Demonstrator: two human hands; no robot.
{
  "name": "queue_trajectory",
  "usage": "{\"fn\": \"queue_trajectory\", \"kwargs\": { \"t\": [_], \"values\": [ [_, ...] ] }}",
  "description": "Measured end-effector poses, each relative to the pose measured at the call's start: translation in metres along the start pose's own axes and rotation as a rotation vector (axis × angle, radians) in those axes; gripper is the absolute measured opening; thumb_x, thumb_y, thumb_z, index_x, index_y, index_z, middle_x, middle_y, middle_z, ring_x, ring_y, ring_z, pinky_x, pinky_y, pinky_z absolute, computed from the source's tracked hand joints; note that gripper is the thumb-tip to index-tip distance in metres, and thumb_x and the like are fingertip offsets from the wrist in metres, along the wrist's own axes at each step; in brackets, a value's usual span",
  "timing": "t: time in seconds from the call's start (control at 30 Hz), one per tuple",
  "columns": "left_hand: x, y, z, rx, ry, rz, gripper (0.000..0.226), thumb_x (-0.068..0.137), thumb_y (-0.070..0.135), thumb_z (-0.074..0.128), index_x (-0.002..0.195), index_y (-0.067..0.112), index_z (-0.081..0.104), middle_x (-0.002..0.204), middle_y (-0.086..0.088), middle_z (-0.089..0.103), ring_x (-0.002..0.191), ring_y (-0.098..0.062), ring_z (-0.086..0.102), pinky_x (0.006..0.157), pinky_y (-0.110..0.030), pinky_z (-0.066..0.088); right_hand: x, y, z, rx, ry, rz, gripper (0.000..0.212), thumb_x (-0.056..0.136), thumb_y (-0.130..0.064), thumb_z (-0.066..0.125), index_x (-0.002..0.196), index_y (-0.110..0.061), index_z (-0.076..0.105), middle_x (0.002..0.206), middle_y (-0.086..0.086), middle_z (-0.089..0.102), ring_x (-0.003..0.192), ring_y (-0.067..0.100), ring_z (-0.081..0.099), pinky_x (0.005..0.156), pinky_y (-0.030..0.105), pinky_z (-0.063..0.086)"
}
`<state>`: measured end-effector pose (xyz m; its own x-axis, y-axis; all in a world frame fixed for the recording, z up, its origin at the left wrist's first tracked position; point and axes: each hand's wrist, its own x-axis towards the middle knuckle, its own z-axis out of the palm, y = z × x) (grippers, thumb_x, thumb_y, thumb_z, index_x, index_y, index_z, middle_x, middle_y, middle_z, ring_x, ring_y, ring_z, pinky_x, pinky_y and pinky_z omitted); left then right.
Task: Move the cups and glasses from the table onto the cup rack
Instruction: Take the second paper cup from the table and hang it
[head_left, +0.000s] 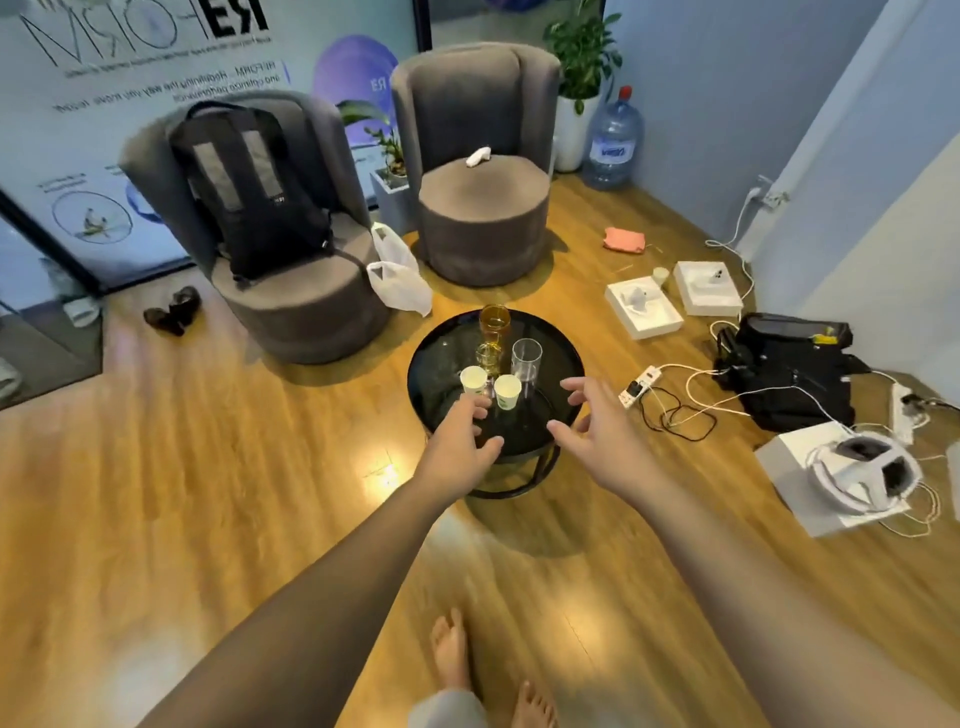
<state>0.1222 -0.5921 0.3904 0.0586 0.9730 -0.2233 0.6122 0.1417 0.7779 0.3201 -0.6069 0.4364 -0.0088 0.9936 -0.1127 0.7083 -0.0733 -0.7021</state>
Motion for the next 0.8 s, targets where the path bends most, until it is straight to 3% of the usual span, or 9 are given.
{"fn": "queue_trajectory", "kwargs": {
  "t": [0.43, 0.57, 0.8],
  "values": [
    [0.243, -0.113, 0.071, -0.041, -0.149, -0.293, 0.053, 0.094, 0.018, 0.070, 0.139, 0.026, 0.043, 0.142, 0.005, 0.052, 0.128, -0.016, 0.052, 0.102, -0.032, 0.049, 0.234, 0.081, 0.115, -0.047, -0.109, 0.219, 0.060, 0.090, -0.026, 0.073, 0.140, -0.028, 0.040, 0.137, -0.004, 0.044, 0.120, 0.017, 0.054, 0.094, 0.037, 0.054],
    [0.296, -0.147, 0.098, -0.035, -0.261, -0.331, 0.063, 0.093, 0.021, 0.072, 0.146, 0.027, 0.039, 0.150, 0.007, 0.046, 0.127, -0.017, 0.054, 0.105, -0.043, 0.051, 0.290, 0.115, 0.150, -0.064, -0.102, 0.268, 0.065, 0.087, -0.030, 0.075, 0.141, -0.029, 0.039, 0.137, -0.006, 0.043, 0.120, 0.015, 0.054, 0.092, 0.038, 0.056],
    [0.350, -0.205, 0.151, -0.075, -0.361, -0.386, 0.082, 0.091, 0.020, 0.073, 0.157, 0.027, 0.025, 0.157, 0.006, 0.040, 0.113, -0.020, 0.062, 0.102, -0.043, 0.052, 0.340, 0.177, 0.208, -0.186, -0.250, 0.295, 0.066, 0.090, -0.033, 0.071, 0.145, -0.030, 0.034, 0.142, -0.007, 0.039, 0.126, 0.018, 0.044, 0.085, 0.035, 0.050]
  ]
}}
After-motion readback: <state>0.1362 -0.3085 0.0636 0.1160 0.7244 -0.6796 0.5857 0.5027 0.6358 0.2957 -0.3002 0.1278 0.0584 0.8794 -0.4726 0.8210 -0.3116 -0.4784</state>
